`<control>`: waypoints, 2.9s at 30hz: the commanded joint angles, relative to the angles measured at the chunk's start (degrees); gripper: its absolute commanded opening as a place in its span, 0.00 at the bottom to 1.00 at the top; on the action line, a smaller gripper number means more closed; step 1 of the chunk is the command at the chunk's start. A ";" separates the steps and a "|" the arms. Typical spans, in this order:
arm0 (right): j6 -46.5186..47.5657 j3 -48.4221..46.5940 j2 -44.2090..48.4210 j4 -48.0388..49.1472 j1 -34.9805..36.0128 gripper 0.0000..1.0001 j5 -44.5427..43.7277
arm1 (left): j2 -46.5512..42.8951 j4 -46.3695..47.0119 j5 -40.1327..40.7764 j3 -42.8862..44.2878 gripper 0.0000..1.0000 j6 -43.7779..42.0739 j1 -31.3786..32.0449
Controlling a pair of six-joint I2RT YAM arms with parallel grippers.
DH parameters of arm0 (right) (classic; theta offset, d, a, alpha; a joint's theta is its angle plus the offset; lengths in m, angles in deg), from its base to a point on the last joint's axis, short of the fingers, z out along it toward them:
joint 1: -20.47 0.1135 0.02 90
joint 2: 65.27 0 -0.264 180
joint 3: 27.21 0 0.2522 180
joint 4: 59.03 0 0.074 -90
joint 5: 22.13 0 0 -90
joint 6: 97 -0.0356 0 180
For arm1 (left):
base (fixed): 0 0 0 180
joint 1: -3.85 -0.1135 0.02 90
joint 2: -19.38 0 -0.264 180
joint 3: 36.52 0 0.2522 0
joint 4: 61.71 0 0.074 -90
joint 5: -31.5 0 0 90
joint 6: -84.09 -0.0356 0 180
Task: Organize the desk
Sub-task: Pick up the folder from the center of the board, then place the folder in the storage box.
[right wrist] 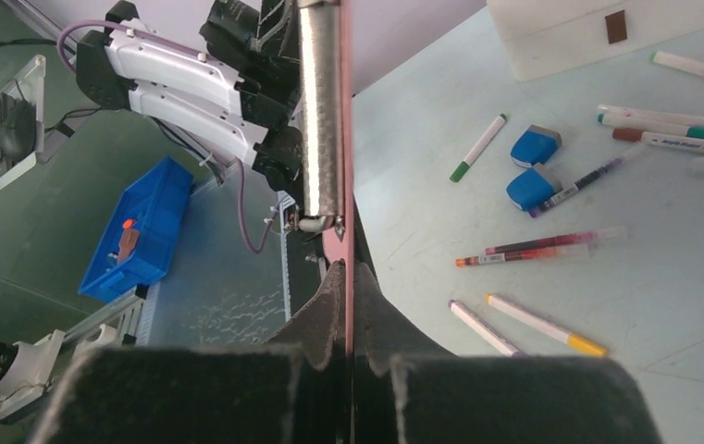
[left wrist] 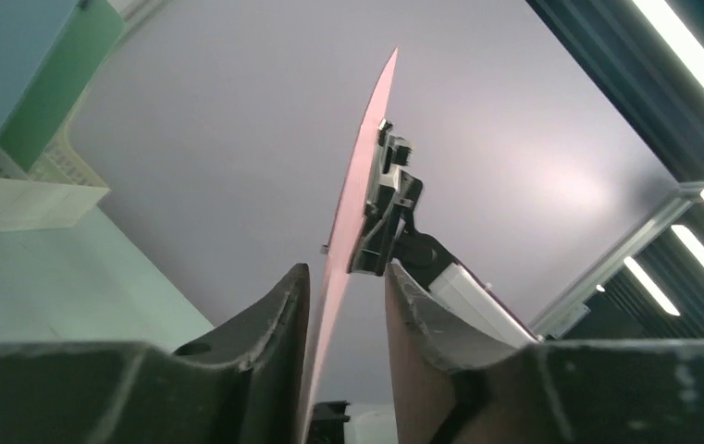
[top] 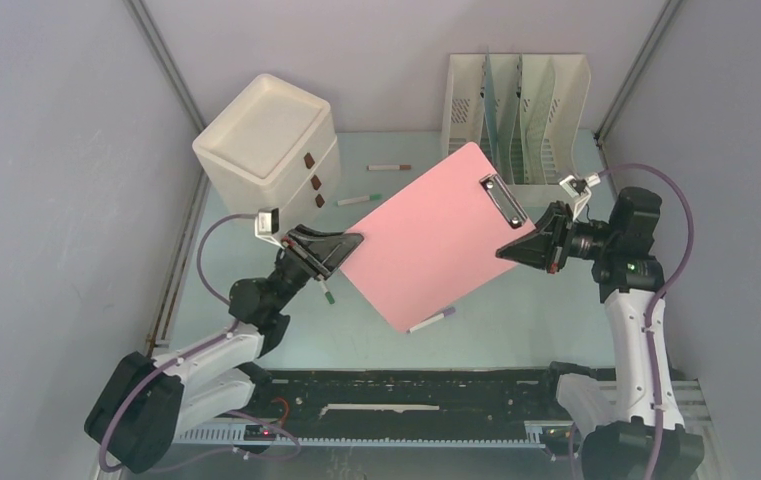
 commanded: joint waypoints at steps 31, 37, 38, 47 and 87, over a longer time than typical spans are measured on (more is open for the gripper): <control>-65.65 -21.98 -17.24 71.83 -47.47 0.00 -0.72 | -51.65 -75.70 11.52 2.16 1.00 -34.81 -8.57; -23.36 -35.11 -14.86 14.36 -40.53 0.00 -14.49 | -51.92 -75.47 11.05 2.31 1.00 -34.87 -8.57; -13.43 -40.26 -15.01 2.97 -37.77 0.00 -19.97 | -52.01 -75.48 11.02 2.35 1.00 -34.92 -8.57; 8.63 -66.09 -22.86 -21.33 -32.74 0.00 -37.65 | -53.08 -75.76 10.90 2.42 1.00 -34.84 -8.57; 25.53 -81.10 -52.21 -29.17 -8.33 0.00 -70.15 | -50.33 -74.78 9.30 2.17 1.00 -34.57 -8.57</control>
